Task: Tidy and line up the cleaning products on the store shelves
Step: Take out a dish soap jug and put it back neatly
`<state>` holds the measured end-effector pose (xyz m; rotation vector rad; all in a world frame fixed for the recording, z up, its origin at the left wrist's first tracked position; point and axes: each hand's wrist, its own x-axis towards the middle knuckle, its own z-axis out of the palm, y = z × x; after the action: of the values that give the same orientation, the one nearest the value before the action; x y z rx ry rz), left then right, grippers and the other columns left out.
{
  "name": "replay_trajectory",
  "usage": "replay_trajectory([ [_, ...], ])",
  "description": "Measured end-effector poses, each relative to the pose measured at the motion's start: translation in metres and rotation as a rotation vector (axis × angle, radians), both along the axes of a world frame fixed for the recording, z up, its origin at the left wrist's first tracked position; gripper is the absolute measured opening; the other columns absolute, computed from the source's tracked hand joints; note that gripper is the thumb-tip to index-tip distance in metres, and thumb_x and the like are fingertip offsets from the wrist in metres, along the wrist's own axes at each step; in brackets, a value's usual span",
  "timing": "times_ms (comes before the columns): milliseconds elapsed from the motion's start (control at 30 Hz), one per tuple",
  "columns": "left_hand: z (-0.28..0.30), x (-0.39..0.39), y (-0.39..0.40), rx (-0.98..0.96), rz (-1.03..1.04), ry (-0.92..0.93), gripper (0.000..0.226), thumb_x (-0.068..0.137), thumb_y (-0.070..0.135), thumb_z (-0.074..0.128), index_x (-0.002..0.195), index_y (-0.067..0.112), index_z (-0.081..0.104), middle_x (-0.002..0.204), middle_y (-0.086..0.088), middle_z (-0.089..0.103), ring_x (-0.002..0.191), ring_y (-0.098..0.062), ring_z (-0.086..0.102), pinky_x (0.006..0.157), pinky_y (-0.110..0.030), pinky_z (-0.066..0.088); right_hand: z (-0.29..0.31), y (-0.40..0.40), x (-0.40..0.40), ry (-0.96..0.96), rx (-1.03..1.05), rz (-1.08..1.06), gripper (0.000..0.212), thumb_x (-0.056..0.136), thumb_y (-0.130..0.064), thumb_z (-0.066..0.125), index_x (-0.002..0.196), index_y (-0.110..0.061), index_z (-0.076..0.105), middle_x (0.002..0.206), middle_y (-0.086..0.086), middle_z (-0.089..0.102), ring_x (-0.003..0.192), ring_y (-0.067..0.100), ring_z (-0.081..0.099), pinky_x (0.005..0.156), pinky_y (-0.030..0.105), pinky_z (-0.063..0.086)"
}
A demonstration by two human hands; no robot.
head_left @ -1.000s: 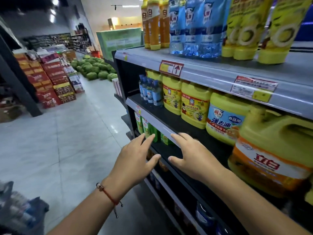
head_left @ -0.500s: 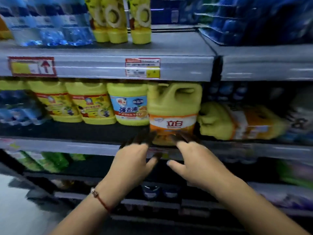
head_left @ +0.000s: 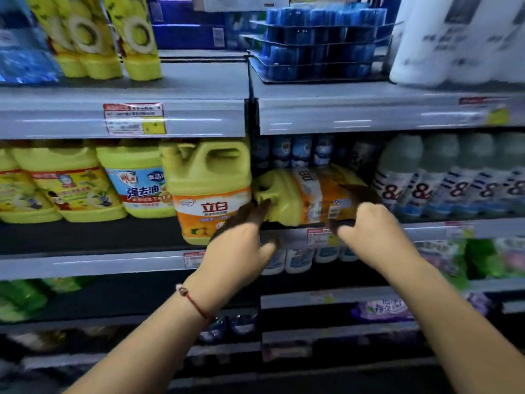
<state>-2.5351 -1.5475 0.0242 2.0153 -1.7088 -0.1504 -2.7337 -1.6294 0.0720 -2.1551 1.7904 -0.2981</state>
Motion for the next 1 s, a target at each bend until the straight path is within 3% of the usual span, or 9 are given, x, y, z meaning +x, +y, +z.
replay_trajectory([
  [133, -0.008, -0.019, -0.019, -0.029, 0.068, 0.199, 0.067, 0.090, 0.038, 0.066, 0.150, 0.035, 0.036, 0.157, 0.002, 0.032, 0.136, -0.026, 0.045, 0.106, -0.031, 0.041, -0.008, -0.025, -0.007, -0.047, 0.062, -0.020, 0.033, 0.094, -0.025, 0.057, 0.085, 0.006, 0.060, 0.068, 0.009, 0.049, 0.079, 0.033, 0.059, 0.065, 0.031, 0.039],
  [200, -0.009, -0.030, -0.025, -0.067, 0.128, 0.307, 0.064, 0.091, 0.038, 0.067, 0.148, 0.033, 0.040, 0.155, -0.001, 0.032, 0.132, -0.027, 0.049, 0.107, -0.031, 0.040, -0.008, -0.030, -0.007, -0.130, 0.144, -0.049, 0.042, 0.100, -0.034, 0.052, 0.110, 0.004, 0.065, 0.098, 0.022, 0.066, 0.107, 0.036, 0.062, 0.076, 0.032, 0.042],
  [267, -0.012, -0.040, -0.035, -0.086, 0.196, 0.461, 0.063, 0.088, 0.041, 0.070, 0.145, 0.031, 0.045, 0.149, -0.002, 0.037, 0.125, -0.023, 0.051, 0.109, -0.031, 0.040, -0.008, -0.033, -0.007, -0.175, 0.200, -0.069, 0.058, 0.101, -0.045, 0.049, 0.130, 0.005, 0.057, 0.129, 0.027, 0.061, 0.121, 0.039, 0.056, 0.089, 0.034, 0.043],
  [400, -0.016, -0.052, -0.053, -0.242, 0.333, 0.916, 0.036, 0.086, 0.031, 0.072, 0.119, 0.023, 0.059, 0.121, -0.005, 0.064, 0.110, -0.025, 0.063, 0.099, -0.041, 0.051, -0.014, -0.038, -0.004, -0.309, 0.223, -0.117, 0.042, 0.100, -0.021, 0.049, 0.121, 0.013, 0.059, 0.126, 0.031, 0.060, 0.119, 0.043, 0.054, 0.088, 0.036, 0.041],
  [500, -0.011, -0.057, -0.061, -0.348, 0.411, 1.010, 0.016, 0.096, 0.011, 0.064, 0.110, 0.005, 0.063, 0.103, -0.005, 0.066, 0.100, -0.027, 0.062, 0.092, -0.034, 0.051, -0.020, -0.034, -0.005, -0.412, 0.255, -0.135, 0.040, 0.100, -0.021, 0.050, 0.116, 0.015, 0.062, 0.124, 0.031, 0.063, 0.119, 0.043, 0.056, 0.084, 0.035, 0.041],
  [633, -0.008, -0.056, -0.063, -0.379, 0.455, 1.204, 0.007, 0.091, 0.013, 0.068, 0.095, 0.010, 0.063, 0.093, -0.013, 0.066, 0.094, -0.034, 0.065, 0.099, -0.062, 0.048, -0.026, -0.029, -0.010, -0.505, 0.298, -0.113, 0.034, 0.099, -0.017, 0.049, 0.108, 0.011, 0.066, 0.115, 0.027, 0.067, 0.112, 0.040, 0.062, 0.070, 0.031, 0.039],
  [800, -0.003, -0.066, -0.053, -0.399, 0.488, 1.301, 0.008, 0.096, 0.011, 0.062, 0.090, 0.017, 0.061, 0.094, -0.004, 0.068, 0.090, -0.027, 0.064, 0.091, -0.052, 0.056, -0.026, -0.032, -0.012, -0.455, 0.280, -0.120, 0.074, 0.093, -0.057, 0.048, 0.140, 0.001, 0.052, 0.142, 0.025, 0.053, 0.132, 0.040, 0.047, 0.104, 0.036, 0.038],
  [867, 0.001, -0.069, -0.049, -0.420, 0.467, 1.311, 0.007, 0.097, 0.010, 0.059, 0.095, 0.015, 0.062, 0.094, -0.001, 0.067, 0.085, -0.020, 0.064, 0.082, -0.046, 0.059, -0.025, -0.034, -0.015, -0.504, 0.275, -0.139, 0.061, 0.098, -0.045, 0.051, 0.130, 0.007, 0.057, 0.132, 0.026, 0.057, 0.122, 0.040, 0.051, 0.098, 0.035, 0.038],
  [1000, 0.008, -0.071, -0.045, -0.440, 0.431, 1.286, 0.005, 0.099, 0.011, 0.057, 0.099, 0.010, 0.062, 0.091, 0.002, 0.064, 0.079, -0.010, 0.062, 0.078, -0.043, 0.060, -0.021, -0.032, -0.021, -0.655, 0.185, -0.175, 0.031, 0.094, -0.021, 0.053, 0.070, -0.002, 0.054, 0.082, 0.011, 0.058, 0.074, 0.029, 0.052, 0.072, 0.033, 0.038],
])
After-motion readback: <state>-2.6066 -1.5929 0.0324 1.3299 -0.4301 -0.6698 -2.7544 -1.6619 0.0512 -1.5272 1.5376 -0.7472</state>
